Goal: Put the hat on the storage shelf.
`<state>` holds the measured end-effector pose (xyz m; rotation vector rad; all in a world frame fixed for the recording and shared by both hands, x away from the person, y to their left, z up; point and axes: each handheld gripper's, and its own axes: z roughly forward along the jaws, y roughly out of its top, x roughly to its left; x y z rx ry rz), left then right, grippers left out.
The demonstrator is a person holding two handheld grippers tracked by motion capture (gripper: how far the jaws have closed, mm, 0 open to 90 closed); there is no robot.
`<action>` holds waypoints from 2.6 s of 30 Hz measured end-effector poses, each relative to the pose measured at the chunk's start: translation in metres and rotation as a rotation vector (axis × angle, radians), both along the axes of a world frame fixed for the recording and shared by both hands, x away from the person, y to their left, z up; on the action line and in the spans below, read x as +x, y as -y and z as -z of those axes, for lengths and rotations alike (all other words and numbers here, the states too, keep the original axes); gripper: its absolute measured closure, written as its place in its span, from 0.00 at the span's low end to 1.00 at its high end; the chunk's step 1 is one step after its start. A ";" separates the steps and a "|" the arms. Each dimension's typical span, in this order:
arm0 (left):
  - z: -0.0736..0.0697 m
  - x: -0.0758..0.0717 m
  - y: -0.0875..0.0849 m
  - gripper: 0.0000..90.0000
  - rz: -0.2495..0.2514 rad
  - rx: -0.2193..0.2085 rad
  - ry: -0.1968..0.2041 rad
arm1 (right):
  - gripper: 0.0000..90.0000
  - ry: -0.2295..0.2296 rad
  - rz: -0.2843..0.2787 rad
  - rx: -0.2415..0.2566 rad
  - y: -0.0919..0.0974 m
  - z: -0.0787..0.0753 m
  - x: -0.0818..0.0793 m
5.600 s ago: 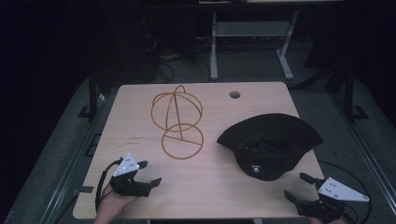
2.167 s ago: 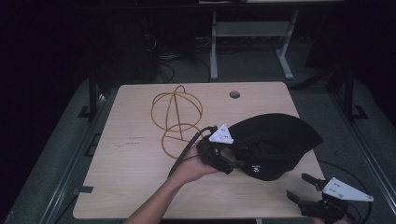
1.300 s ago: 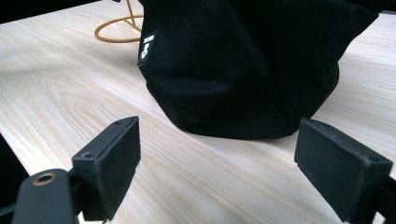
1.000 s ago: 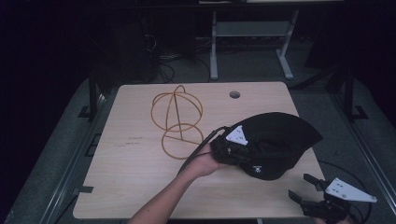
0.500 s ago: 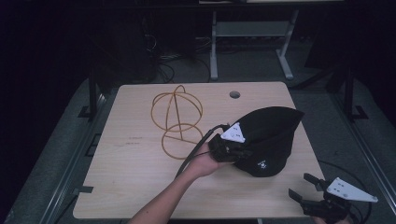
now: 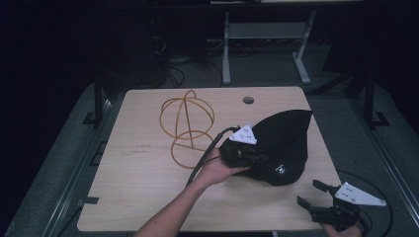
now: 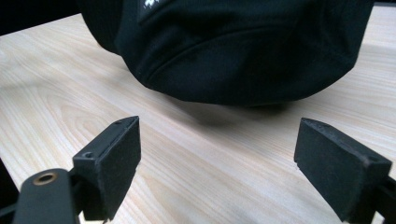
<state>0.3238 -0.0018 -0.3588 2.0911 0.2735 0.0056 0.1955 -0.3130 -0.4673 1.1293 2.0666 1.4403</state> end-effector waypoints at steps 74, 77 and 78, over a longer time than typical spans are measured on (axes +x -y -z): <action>-0.015 -0.010 0.030 0.97 0.184 -0.096 -0.037 | 0.86 0.049 -0.153 0.289 0.016 0.008 0.032; -0.016 -0.010 0.030 0.97 0.178 -0.097 -0.036 | 0.98 0.070 -0.144 0.309 0.017 0.007 0.033; -0.016 -0.010 0.029 0.97 0.175 -0.095 -0.031 | 0.98 0.070 -0.141 0.308 0.018 0.006 0.033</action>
